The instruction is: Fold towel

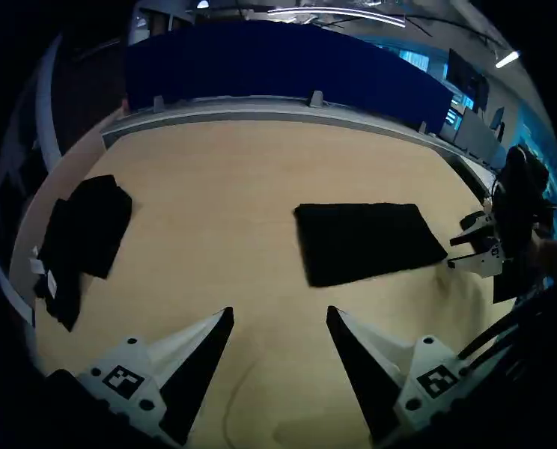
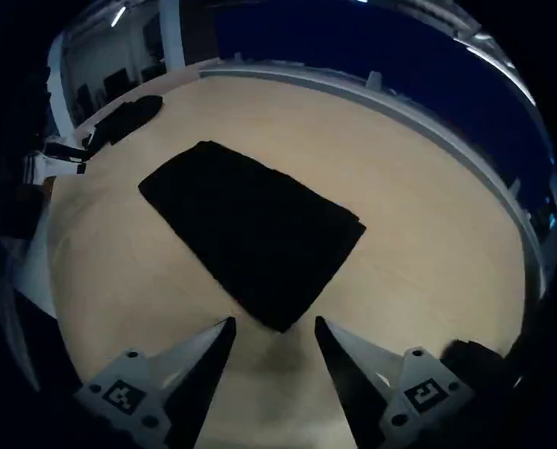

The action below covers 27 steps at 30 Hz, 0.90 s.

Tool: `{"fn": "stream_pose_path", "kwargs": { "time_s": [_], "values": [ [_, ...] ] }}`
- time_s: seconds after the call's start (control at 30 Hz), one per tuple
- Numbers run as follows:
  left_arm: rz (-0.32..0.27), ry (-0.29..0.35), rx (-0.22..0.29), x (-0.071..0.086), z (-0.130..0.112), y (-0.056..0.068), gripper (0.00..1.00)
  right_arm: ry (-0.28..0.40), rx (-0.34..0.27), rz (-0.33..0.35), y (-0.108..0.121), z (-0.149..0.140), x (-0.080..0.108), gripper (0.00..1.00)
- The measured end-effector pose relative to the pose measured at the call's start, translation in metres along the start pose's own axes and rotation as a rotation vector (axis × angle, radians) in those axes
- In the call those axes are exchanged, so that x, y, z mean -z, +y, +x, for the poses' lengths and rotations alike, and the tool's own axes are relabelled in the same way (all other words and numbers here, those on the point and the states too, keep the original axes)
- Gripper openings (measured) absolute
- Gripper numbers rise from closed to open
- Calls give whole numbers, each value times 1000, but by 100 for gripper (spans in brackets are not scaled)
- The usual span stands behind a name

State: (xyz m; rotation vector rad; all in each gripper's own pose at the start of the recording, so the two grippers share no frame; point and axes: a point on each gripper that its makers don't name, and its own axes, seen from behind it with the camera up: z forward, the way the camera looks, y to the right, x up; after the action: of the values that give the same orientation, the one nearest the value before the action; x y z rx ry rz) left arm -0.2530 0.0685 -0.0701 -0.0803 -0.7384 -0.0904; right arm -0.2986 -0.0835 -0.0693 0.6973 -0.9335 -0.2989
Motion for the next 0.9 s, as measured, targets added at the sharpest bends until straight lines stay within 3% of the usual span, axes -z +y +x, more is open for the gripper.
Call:
{"fn": "stream_pose_path", "kwargs": {
  "time_s": [0.2, 0.47, 0.6, 0.8, 0.9],
  "values": [
    [28, -4, 49, 15, -18, -9, 92, -37, 24, 15, 2, -5, -6, 70],
    [45, -7, 86, 26, -29, -12, 92, -63, 42, 26, 3, -7, -11, 51],
    [43, -9, 87, 28, -31, -10, 92, -70, 44, 28, 4, -7, -13, 39],
    [41, -12, 88, 28, -33, -7, 92, -80, 46, 30, 7, -8, -15, 12],
    [39, -12, 93, 28, -32, -7, 92, -75, 48, 33, 5, -6, -15, 5]
  ]
}}
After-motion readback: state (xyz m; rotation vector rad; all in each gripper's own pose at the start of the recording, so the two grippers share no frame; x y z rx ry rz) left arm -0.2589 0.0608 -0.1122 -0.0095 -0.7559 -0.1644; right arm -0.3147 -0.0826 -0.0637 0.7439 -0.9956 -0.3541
